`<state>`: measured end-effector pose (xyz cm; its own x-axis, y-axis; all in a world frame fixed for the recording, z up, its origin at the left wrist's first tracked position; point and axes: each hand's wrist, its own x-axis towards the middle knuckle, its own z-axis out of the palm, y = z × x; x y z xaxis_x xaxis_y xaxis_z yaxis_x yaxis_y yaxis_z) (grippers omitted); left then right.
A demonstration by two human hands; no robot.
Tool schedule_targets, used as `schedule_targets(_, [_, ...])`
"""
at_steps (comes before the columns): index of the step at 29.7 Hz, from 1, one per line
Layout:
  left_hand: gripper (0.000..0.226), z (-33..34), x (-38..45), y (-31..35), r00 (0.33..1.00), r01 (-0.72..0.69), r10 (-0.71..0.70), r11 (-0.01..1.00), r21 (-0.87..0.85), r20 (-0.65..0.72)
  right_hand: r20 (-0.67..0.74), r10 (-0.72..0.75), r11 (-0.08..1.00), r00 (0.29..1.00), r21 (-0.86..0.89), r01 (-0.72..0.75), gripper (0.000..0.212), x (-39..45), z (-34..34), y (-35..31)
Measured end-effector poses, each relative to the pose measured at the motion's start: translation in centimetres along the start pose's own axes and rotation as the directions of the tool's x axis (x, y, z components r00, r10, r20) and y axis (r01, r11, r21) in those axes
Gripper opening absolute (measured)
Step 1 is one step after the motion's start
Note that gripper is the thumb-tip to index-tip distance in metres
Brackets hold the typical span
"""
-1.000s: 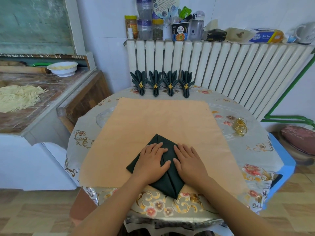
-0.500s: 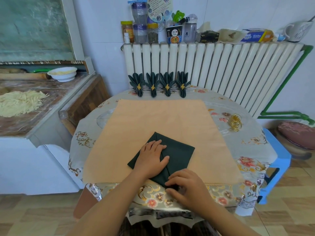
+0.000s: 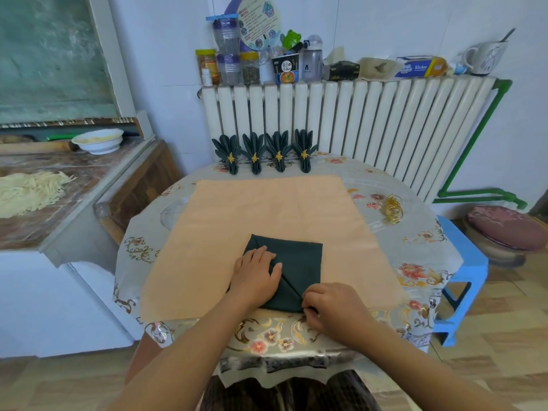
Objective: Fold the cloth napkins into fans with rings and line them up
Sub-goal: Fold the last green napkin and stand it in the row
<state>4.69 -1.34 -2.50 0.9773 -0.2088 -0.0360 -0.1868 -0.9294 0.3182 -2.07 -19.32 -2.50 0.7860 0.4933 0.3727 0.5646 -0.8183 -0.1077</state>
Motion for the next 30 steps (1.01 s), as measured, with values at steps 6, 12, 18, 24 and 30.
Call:
schedule_targets(6, [0.04,-0.5,-1.9,-0.6,0.996,-0.032,0.052,0.964,0.263,-0.072,0.075,0.115,0.993,0.991,-0.018,-0.114,0.009,-0.7,-1.8,4.7])
schedule_targets(12, [0.04,-0.4,-2.2,-0.4,0.996,-0.027,0.049,0.956,0.294,-0.07,0.056,0.212,0.976,0.976,0.036,-0.214,0.014,-0.6,-2.3,4.2])
schedule_targets(18, [0.039,-0.6,-2.2,-0.7,0.997,-0.033,0.048,0.967,0.252,-0.054,0.341,0.138,0.982,0.93,0.075,-0.173,0.082,-1.6,-0.5,3.2])
schedule_targets(24, [0.038,-1.2,-1.9,0.6,0.965,-0.194,0.247,0.902,0.387,-0.092,0.403,0.122,0.986,0.907,0.058,-0.158,0.086,-2.1,0.5,3.6])
schedule_targets(30, [0.055,0.5,-0.6,1.3,0.915,-0.374,0.328,0.908,0.189,0.234,0.412,0.121,0.985,0.903,0.06,-0.159,0.079,-2.0,0.5,3.6])
